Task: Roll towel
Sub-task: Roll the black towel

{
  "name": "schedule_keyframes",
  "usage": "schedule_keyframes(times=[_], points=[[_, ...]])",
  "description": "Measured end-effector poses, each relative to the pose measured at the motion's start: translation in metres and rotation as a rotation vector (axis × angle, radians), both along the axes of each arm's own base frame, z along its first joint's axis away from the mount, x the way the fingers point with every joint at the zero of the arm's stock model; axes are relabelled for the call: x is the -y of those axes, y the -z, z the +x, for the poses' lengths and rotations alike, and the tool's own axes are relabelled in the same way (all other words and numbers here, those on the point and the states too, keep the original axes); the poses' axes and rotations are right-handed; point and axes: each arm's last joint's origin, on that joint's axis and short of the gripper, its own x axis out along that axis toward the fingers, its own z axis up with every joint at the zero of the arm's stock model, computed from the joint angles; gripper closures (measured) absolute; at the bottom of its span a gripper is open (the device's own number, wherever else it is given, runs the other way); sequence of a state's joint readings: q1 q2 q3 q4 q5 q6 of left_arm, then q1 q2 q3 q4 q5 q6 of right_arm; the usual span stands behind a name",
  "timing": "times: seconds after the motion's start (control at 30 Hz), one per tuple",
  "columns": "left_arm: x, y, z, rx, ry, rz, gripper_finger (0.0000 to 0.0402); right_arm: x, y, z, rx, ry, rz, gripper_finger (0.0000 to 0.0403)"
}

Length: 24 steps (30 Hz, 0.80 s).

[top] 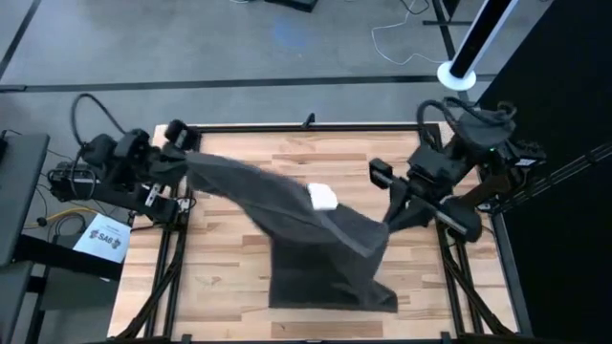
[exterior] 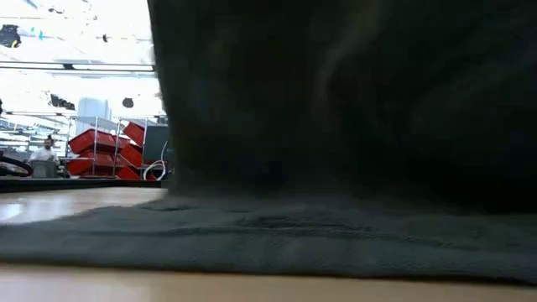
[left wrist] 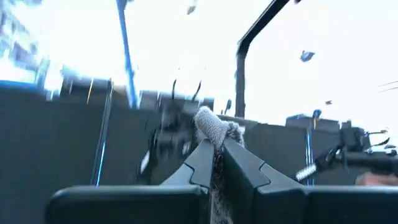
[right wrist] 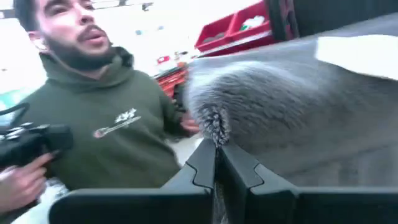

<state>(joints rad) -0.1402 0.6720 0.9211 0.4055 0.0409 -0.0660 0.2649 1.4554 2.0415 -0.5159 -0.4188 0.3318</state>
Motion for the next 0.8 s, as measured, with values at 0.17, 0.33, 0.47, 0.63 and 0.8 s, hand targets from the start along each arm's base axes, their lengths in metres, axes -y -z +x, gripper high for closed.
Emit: schedule_keyframes(times=[0.17, 0.33, 0.47, 0.63, 0.8], points=[[-0.01, 0.004, 0.003, -0.062, -0.293, -0.058, 0.039, 0.026, 0.022, 0.005, -0.254, 0.383, -0.015, 0.0402], [-0.027, 0.024, 0.008, -0.323, -0.709, -0.12, 0.039, 0.065, 0.061, 0.011, -0.63, 0.729, -0.071, 0.0402], [-0.04, 0.045, 0.013, -0.545, -0.898, -0.081, 0.039, 0.097, 0.094, 0.019, -0.854, 0.928, -0.128, 0.0402], [-0.059, 0.069, 0.02, -0.764, -1.02, -0.118, 0.039, 0.132, 0.13, 0.026, -1.001, 1.039, -0.138, 0.0402], [-0.071, 0.08, 0.023, -0.864, -1.084, -0.147, 0.039, 0.155, 0.155, 0.029, -1.071, 1.084, -0.174, 0.0402]])
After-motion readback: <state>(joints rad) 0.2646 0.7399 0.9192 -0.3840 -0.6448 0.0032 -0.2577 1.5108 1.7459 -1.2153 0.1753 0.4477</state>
